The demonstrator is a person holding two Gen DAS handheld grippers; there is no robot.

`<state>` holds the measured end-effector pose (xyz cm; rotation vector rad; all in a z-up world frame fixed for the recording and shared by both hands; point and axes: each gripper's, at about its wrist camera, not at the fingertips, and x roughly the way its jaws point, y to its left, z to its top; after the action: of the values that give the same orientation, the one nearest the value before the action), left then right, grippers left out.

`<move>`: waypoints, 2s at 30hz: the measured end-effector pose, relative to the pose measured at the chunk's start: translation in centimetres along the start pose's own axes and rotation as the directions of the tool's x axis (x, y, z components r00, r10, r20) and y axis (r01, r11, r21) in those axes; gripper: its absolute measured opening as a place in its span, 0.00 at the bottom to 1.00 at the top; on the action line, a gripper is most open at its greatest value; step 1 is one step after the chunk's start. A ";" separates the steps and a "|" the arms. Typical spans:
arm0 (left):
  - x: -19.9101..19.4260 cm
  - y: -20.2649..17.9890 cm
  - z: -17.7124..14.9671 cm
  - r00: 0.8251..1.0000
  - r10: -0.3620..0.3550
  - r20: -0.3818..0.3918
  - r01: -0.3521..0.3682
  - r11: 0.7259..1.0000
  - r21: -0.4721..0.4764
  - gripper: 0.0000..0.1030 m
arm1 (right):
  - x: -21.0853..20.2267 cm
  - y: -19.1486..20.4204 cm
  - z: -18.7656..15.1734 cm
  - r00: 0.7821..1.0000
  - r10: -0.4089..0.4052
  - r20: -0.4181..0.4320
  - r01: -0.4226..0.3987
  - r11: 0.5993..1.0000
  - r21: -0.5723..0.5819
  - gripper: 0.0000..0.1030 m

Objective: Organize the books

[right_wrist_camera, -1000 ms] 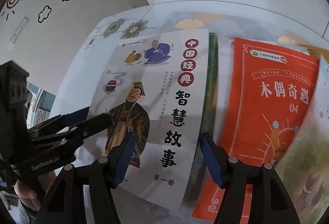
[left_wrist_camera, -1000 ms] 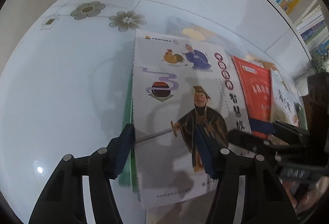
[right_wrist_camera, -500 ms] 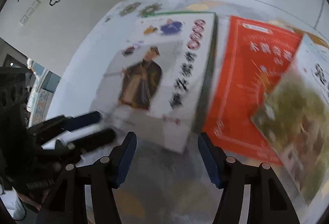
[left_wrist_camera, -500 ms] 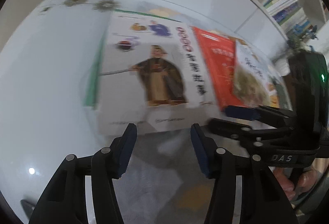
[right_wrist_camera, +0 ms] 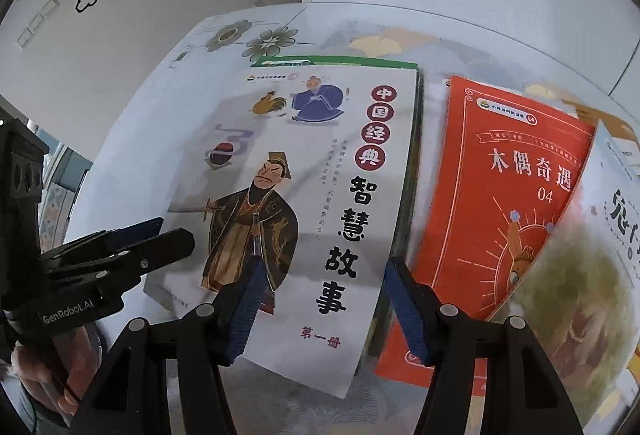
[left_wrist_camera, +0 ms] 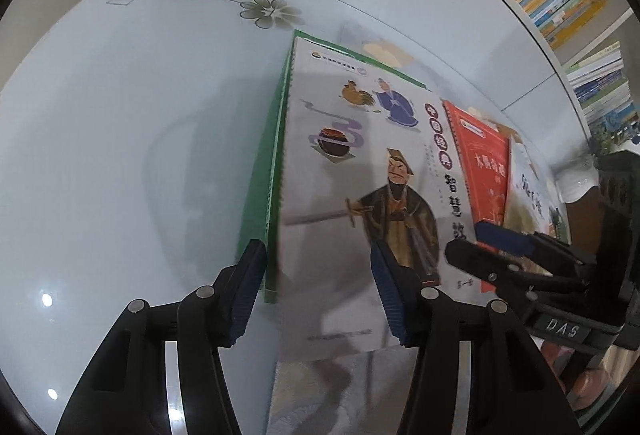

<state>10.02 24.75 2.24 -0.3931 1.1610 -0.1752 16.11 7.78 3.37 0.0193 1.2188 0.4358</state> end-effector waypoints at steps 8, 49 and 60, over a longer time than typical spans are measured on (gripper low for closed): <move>-1.7 -1.6 -1.5 1.000 -0.016 0.019 0.015 1.000 0.002 0.49 | -0.1 0.4 -0.6 1.000 -0.009 -0.015 0.009 1.000 -0.012 0.60; -2.3 -4.8 -11.2 0.851 -0.524 -0.021 0.508 0.834 -0.215 0.07 | -5.8 -8.3 -18.2 0.915 0.404 0.022 -0.375 0.825 0.422 0.64; -2.7 -2.4 -10.5 0.782 -0.623 0.021 0.595 0.736 -0.324 0.07 | -4.8 -8.6 -17.6 0.717 0.672 0.183 -0.650 0.552 0.522 0.44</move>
<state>-0.53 21.20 1.89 -1.0667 1.1128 -0.5953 1.51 -5.46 -0.68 1.0315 1.3153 0.7257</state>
